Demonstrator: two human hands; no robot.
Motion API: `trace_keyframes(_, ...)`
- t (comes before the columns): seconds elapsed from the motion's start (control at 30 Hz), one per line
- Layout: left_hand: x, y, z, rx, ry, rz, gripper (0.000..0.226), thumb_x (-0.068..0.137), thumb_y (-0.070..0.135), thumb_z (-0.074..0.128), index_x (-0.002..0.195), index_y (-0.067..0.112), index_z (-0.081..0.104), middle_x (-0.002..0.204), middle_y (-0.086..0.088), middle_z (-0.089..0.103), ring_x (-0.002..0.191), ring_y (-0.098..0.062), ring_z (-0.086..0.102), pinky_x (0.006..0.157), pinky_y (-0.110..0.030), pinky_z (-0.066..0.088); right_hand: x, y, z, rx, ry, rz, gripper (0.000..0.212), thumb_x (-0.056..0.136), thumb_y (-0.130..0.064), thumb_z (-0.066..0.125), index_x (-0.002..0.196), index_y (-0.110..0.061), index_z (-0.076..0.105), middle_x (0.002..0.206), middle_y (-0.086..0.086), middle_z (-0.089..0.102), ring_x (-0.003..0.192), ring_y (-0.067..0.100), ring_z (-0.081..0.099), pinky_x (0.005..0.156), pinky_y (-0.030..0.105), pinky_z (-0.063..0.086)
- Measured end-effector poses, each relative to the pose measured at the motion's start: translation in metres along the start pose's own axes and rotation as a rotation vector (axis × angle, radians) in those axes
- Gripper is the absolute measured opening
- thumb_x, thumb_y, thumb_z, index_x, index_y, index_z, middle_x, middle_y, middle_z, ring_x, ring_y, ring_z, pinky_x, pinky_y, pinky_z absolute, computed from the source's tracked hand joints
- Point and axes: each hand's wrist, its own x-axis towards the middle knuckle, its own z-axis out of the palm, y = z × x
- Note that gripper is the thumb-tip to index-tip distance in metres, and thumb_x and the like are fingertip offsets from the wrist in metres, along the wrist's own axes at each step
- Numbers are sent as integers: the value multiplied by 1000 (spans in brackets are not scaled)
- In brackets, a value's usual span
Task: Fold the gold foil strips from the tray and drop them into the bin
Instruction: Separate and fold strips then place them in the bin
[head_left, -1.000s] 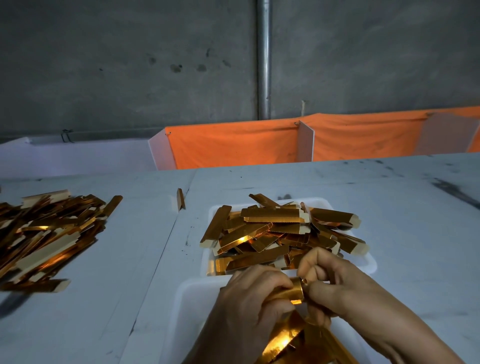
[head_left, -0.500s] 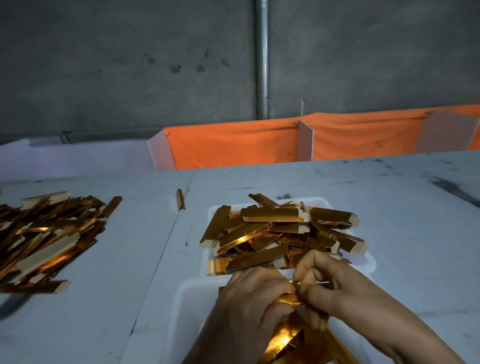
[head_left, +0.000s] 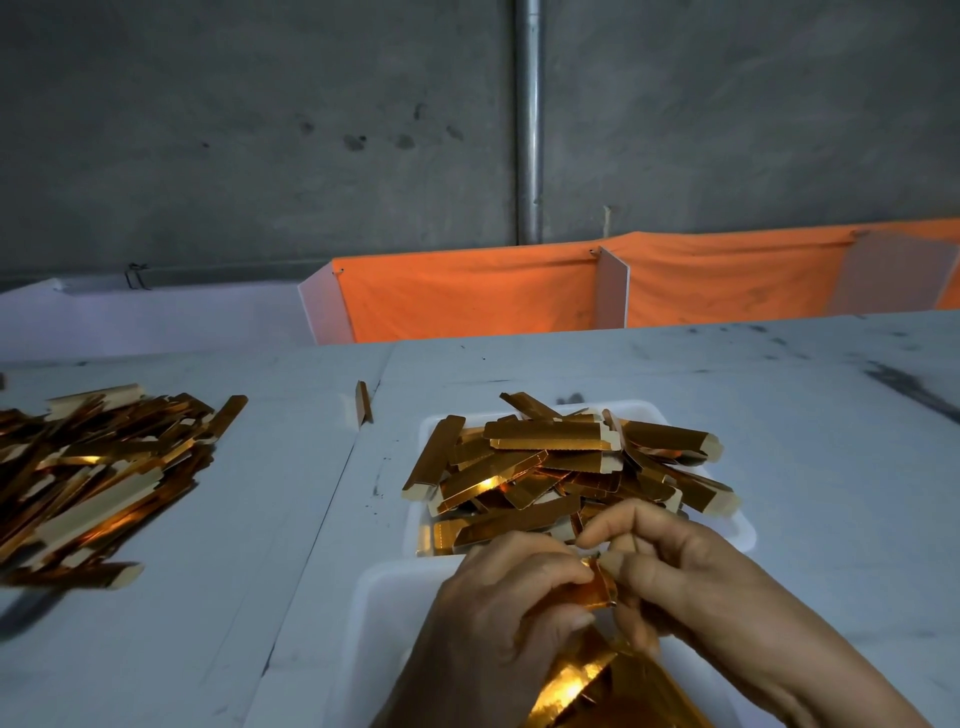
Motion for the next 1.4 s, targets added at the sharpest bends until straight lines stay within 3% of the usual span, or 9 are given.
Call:
trace_keyframes(0.1,1,1,-1,37,14,15,28,86,43,53,107,30,67,112,14,62,101,-9,60,76,-31,57,1,3,0,7,17,-36,13,79,-25,63,88,-20,70,52,8,55,46,17,54,48,21,44)
trace_keyframes(0.27,2,4,-2,-18,72,-2,26,85,41,55,103,29,68,108,19,61,105,0,56,78,-14,50,1,1,1,116,-15,-44,15,77,-23,67,88,-14,71,56,8,53,45,16,52,45,21,42)
trace_keyframes(0.43,2,7,-1,54,39,-11,34,85,44,50,106,25,69,110,15,61,100,-8,59,76,-28,55,2,3,2,-4,65,-46,9,80,-24,72,83,-17,68,56,10,55,47,19,51,46,22,42)
trace_keyframes(0.6,4,7,-2,193,29,69,28,86,37,51,100,22,71,102,8,66,92,-4,61,69,-21,56,2,3,2,-39,99,-61,3,83,-14,65,82,-14,67,56,10,55,46,16,52,46,19,42)
trace_keyframes(0.83,4,4,-1,142,49,-15,35,85,40,49,103,19,70,107,7,65,95,-10,61,71,-32,57,2,4,1,-64,150,-27,16,92,-5,56,85,-15,66,59,14,59,48,18,55,48,20,45)
trace_keyframes(0.93,3,3,0,80,74,-66,31,85,41,55,106,23,69,111,13,60,102,-7,56,78,-35,55,3,0,2,15,132,18,9,85,-15,61,80,-18,68,61,14,59,51,20,54,49,24,46)
trace_keyframes(1.03,3,4,-1,97,68,-36,30,85,39,55,104,21,69,109,11,62,98,-9,59,75,-35,56,2,-1,4,92,105,67,12,72,-30,66,75,-18,69,63,11,58,55,20,52,49,23,46)
trace_keyframes(1.3,3,4,-2,63,71,-49,36,83,44,51,104,21,70,108,12,63,97,-7,59,73,-31,57,6,6,6,334,126,86,6,68,-16,70,70,-11,67,60,7,51,42,9,44,39,17,38)
trace_keyframes(1.4,3,4,-1,60,56,-53,29,84,38,59,105,21,70,110,12,62,99,-5,57,76,-26,56,8,9,4,372,154,117,11,65,-14,72,74,-8,71,60,8,49,40,8,43,37,16,37)
